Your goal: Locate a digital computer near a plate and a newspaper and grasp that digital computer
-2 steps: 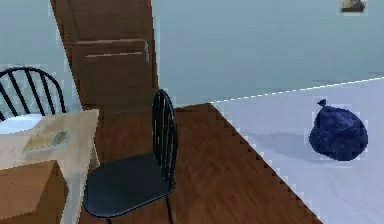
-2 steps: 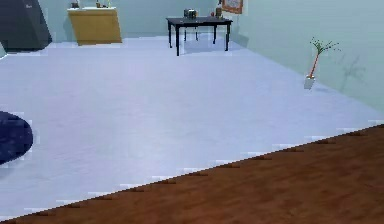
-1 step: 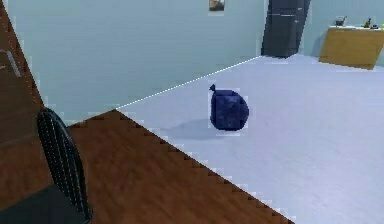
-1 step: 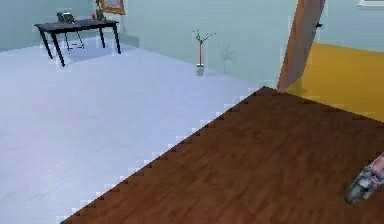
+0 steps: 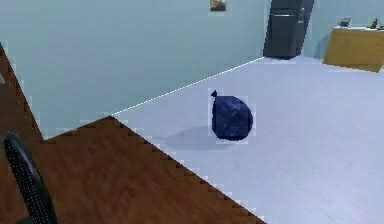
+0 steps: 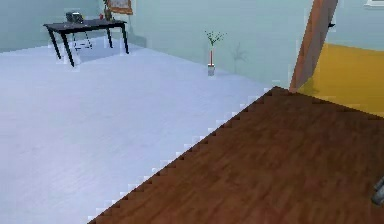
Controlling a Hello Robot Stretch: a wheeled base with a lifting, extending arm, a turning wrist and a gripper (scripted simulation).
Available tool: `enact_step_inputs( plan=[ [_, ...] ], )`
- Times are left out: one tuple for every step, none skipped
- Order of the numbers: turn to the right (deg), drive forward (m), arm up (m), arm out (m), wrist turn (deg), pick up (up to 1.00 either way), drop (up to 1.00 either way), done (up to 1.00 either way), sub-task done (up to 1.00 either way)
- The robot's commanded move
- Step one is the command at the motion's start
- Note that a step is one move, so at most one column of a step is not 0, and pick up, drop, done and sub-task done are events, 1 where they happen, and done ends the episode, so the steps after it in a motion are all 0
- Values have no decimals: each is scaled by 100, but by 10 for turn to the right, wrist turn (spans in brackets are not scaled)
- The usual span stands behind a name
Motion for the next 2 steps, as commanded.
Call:
enact_step_inputs(
  plan=[
    [450,0,0,0,0,0,0,0,0],
    [450,0,0,0,0,0,0,0,0]
  ],
)
